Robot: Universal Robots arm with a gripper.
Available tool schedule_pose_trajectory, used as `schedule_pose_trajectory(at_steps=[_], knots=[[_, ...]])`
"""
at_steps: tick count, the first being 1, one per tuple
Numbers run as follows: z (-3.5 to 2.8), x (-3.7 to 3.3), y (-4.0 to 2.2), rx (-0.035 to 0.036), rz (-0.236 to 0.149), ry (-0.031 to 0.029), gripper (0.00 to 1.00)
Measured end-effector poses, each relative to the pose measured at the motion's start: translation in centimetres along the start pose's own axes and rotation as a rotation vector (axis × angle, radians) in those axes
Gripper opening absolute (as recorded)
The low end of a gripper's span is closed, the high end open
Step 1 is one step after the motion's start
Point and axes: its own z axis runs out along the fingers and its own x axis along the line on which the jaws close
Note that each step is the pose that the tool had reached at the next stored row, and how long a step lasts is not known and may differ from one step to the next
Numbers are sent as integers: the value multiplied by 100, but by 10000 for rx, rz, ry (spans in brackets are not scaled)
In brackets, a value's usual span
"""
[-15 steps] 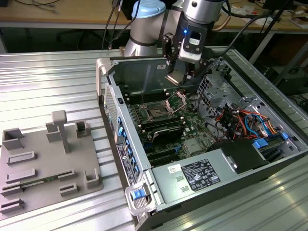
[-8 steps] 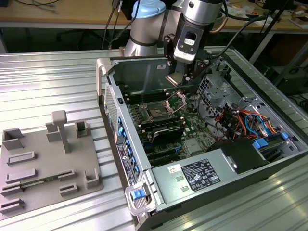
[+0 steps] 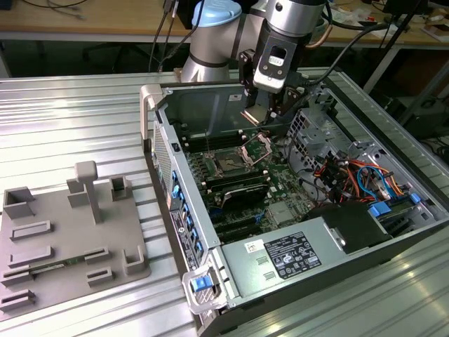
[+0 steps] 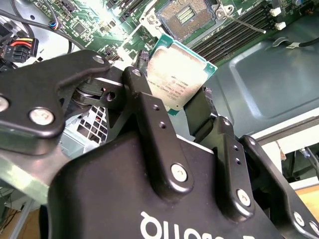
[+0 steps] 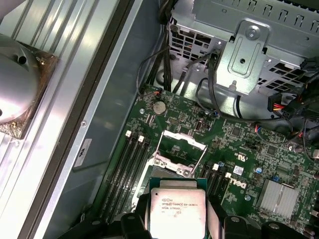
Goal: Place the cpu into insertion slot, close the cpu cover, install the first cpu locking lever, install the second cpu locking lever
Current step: 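Place the cpu into insertion slot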
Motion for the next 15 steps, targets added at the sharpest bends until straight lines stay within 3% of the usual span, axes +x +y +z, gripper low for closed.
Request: schedule_pose_trajectory(at_steps=[8, 15], knots=[[0, 1, -2, -2, 145, -13, 55], [8, 1, -3, -15, 831, -74, 55]])
